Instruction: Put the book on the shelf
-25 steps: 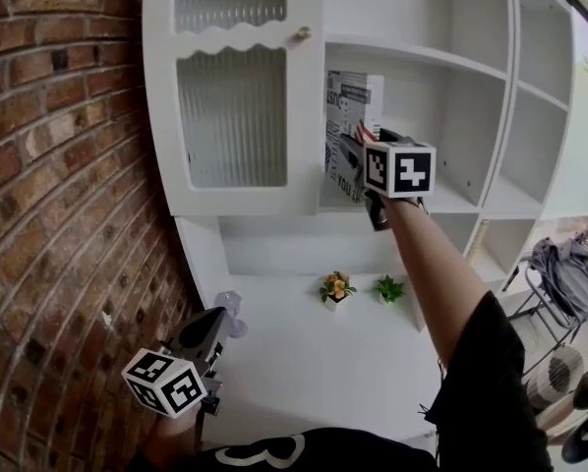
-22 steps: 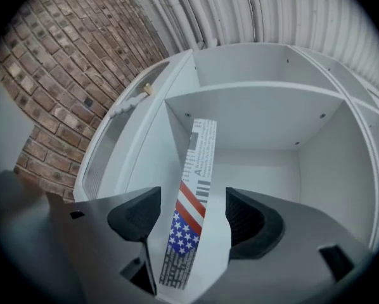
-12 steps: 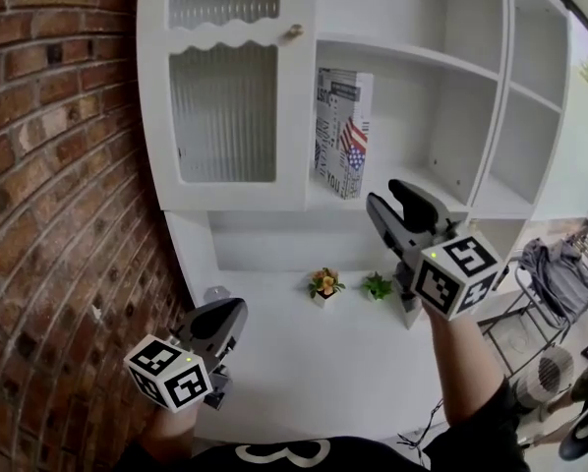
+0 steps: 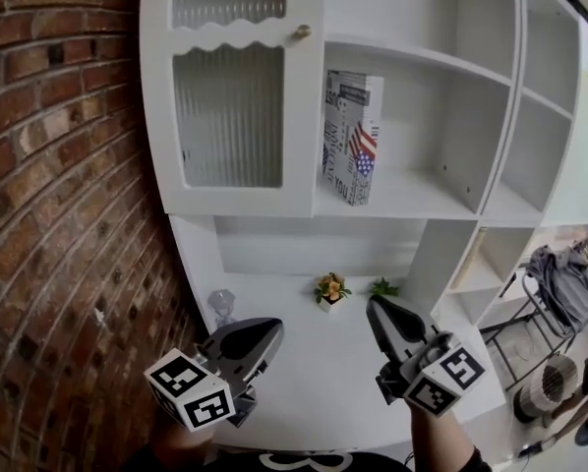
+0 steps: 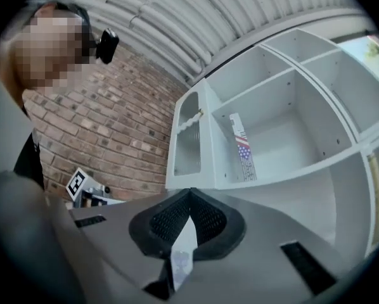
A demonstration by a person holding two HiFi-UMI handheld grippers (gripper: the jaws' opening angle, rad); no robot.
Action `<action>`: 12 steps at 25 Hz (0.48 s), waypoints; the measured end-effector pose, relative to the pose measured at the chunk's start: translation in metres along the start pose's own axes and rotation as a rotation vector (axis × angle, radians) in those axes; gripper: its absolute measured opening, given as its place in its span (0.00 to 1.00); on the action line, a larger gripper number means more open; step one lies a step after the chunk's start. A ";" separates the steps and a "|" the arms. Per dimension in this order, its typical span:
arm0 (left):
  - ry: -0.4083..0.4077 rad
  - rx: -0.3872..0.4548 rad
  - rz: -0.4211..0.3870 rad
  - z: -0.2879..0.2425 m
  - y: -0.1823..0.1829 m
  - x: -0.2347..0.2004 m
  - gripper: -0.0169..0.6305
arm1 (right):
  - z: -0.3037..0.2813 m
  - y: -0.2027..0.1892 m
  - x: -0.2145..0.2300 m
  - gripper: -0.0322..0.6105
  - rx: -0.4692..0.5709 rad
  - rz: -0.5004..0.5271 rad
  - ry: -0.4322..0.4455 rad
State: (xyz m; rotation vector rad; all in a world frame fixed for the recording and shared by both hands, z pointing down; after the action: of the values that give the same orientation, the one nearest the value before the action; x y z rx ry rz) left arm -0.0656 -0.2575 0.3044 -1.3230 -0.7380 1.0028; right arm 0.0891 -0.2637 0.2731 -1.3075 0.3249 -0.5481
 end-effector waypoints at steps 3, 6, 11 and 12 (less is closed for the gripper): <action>-0.012 -0.018 -0.002 -0.002 -0.006 0.007 0.03 | 0.016 -0.001 -0.010 0.07 0.033 -0.070 0.044; -0.012 -0.022 0.001 0.002 -0.007 0.010 0.03 | 0.021 -0.015 -0.019 0.07 -0.014 -0.053 0.064; 0.000 -0.006 -0.019 0.008 -0.002 0.011 0.03 | 0.018 -0.025 -0.029 0.07 -0.040 -0.042 0.089; 0.002 -0.004 -0.022 0.010 -0.001 0.012 0.03 | 0.019 -0.024 -0.029 0.07 -0.034 -0.047 0.088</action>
State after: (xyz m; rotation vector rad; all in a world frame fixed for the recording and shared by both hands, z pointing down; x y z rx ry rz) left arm -0.0690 -0.2424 0.3054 -1.3162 -0.7519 0.9832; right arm 0.0703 -0.2363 0.2985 -1.3290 0.3783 -0.6441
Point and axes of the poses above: the fingertips, and each gripper's own axes: z backward along the fingers, x to its right, y out of its top, the point moved 2 cm from there along z, backward along the fingers, and after that the axes turned 13 degrees about -y, right-handed, at the moved point
